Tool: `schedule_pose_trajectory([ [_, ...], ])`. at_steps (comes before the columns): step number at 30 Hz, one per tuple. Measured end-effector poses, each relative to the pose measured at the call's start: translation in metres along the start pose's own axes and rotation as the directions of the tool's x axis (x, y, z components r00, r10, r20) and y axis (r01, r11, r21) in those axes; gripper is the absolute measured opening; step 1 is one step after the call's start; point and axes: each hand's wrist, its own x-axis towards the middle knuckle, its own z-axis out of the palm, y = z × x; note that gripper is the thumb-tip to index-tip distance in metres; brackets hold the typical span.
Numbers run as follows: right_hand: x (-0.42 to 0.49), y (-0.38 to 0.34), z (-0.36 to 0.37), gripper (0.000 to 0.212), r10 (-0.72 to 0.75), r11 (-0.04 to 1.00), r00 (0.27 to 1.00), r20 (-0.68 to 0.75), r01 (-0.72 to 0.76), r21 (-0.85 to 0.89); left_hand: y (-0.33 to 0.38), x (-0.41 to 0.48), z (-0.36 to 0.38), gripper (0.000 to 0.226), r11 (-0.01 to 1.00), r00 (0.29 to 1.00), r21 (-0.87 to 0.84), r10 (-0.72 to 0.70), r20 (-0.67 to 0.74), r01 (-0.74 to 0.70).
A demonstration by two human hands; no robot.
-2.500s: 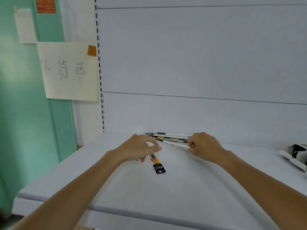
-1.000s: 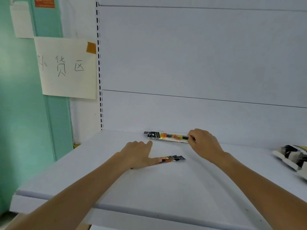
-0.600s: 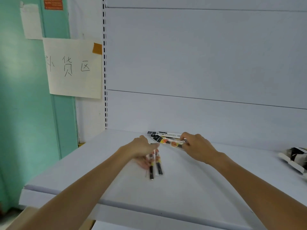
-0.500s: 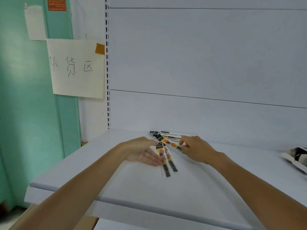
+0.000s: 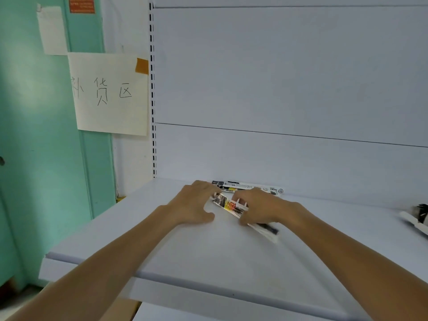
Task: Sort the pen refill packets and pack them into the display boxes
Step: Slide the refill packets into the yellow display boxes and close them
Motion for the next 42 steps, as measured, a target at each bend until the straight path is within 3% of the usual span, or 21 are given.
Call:
schedule_pose_trajectory([
  [4,-0.002,0.011,-0.001,0.050,-0.077,0.995,0.997,0.022,0.076,0.068,0.010,0.006,0.007,0.038,0.998,0.996,0.044,0.040,0.084,-0.044],
  [7,-0.005,0.026,0.001,0.046,-0.061,0.998,0.997,0.047,0.062,-0.027,0.014,0.006,0.013,0.041,0.984,0.993,0.152,0.079,0.086,-0.091],
  [9,-0.005,0.040,0.007,0.036,-0.042,0.994,0.999,0.033,0.045,-0.096,0.014,0.006,0.014,0.042,0.988,0.990,0.126,0.072,0.121,-0.087],
  [12,-0.008,0.051,0.014,0.020,-0.024,0.999,0.999,-0.039,0.022,-0.041,0.012,0.010,0.014,0.036,0.996,0.992,0.009,0.090,0.084,-0.091],
  [16,-0.015,0.052,0.011,0.032,-0.055,0.998,0.995,-0.078,0.058,0.028,0.012,0.013,0.019,0.038,0.987,0.997,-0.156,0.045,0.070,-0.033],
  [19,-0.014,0.050,0.015,0.022,-0.069,0.997,0.990,-0.121,0.073,0.028,0.012,0.015,0.021,0.027,0.975,0.992,-0.210,0.098,0.081,-0.079],
  [20,-0.013,0.050,0.016,0.030,-0.062,0.997,0.988,-0.143,0.067,0.029,0.013,0.016,0.020,0.024,0.971,0.991,-0.224,0.106,0.087,-0.085],
  [22,-0.014,0.048,0.018,0.037,-0.042,0.996,0.988,-0.152,0.053,0.070,0.014,0.015,0.019,0.030,0.980,0.988,-0.184,0.101,0.113,-0.079],
  [24,-0.017,0.050,0.016,0.026,-0.037,0.994,0.995,-0.093,0.046,0.097,0.013,0.015,0.019,0.042,0.994,0.988,-0.063,0.094,0.122,-0.087],
  [26,-0.021,0.052,0.012,0.043,0.007,0.996,0.998,-0.059,-0.002,0.086,0.015,0.015,0.017,0.041,0.995,0.989,0.023,0.092,0.115,-0.095],
  [32,-0.017,0.048,0.013,0.028,-0.088,0.985,0.995,-0.053,0.079,-0.157,0.027,0.019,0.015,0.027,0.988,0.985,0.088,0.112,0.133,-0.125],
  [37,-0.021,0.053,0.012,0.028,-0.109,0.988,0.989,-0.098,0.097,-0.121,0.030,0.023,0.017,0.023,0.989,0.985,0.031,0.141,0.103,-0.145],
  [42,-0.023,0.058,0.014,0.043,-0.080,0.997,0.979,-0.186,0.077,-0.021,0.032,0.025,0.013,0.037,0.992,0.988,-0.061,0.119,0.100,-0.113],
])
